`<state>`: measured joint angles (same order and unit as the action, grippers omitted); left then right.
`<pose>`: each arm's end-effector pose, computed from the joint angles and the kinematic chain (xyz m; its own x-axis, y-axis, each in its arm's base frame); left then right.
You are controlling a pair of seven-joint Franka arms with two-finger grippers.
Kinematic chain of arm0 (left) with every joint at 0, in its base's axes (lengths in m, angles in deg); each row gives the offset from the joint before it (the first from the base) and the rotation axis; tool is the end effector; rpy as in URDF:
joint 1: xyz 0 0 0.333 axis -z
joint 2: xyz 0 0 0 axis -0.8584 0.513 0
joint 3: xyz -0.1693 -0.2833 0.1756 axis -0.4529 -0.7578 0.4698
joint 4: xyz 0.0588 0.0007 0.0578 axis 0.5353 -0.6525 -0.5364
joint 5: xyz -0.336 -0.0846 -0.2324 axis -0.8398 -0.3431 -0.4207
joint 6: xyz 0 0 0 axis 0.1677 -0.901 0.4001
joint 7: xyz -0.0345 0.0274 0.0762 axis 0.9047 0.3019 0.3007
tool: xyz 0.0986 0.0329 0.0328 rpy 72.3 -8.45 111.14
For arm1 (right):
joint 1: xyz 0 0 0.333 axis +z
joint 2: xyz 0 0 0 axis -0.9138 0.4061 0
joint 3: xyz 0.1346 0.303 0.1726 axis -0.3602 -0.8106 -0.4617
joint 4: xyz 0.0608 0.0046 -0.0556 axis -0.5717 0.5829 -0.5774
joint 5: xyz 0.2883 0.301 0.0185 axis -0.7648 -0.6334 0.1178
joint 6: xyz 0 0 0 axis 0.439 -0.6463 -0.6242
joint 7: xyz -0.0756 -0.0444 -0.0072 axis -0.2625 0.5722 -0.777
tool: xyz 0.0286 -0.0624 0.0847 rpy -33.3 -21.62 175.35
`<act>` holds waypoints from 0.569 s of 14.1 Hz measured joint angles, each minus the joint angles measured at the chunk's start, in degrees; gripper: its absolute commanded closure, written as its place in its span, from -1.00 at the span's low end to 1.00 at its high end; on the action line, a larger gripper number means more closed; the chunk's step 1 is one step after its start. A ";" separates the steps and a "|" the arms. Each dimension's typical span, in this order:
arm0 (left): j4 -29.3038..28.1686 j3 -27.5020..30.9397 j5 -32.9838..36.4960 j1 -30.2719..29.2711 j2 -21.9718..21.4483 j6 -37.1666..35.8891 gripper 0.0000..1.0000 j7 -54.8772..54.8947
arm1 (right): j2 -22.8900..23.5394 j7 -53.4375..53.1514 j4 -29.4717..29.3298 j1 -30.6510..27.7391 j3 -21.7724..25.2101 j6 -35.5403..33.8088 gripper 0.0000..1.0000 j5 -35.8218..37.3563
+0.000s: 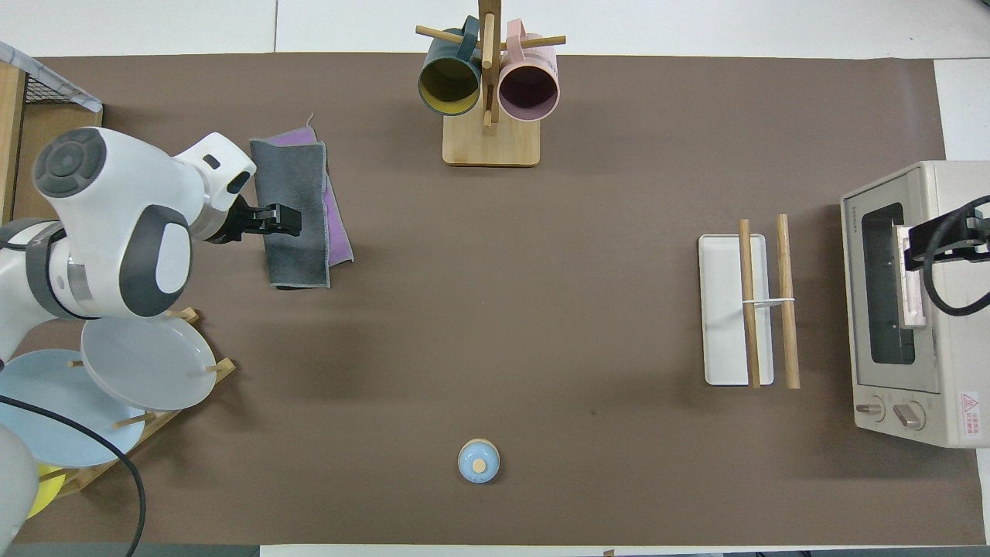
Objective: Fold towel and hang on rack
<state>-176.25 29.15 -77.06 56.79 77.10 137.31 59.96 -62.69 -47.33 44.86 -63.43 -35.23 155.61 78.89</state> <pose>0.6389 -0.0686 0.3839 0.9998 0.0007 0.0214 -0.0044 -0.9718 0.2360 0.5587 -0.0365 0.6892 0.9843 -0.1313 -0.1178 -0.1217 -0.9889 0.0849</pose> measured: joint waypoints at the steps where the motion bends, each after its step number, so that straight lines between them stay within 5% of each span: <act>1: -0.64 0.02 -3.06 -0.73 0.14 0.59 -0.81 2.36 | 0.00 0.00 0.00 0.00 0.00 0.00 -1.00 0.00; 8: -2.11 -0.72 -7.83 -0.83 3.32 5.37 -0.58 4.87 | 0.00 0.00 0.00 0.00 0.00 0.00 -1.00 0.00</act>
<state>-178.37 28.43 -84.89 55.97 80.42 142.68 64.83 -62.69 -47.33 44.86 -63.43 -35.23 155.61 78.89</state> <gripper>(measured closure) 0.163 0.000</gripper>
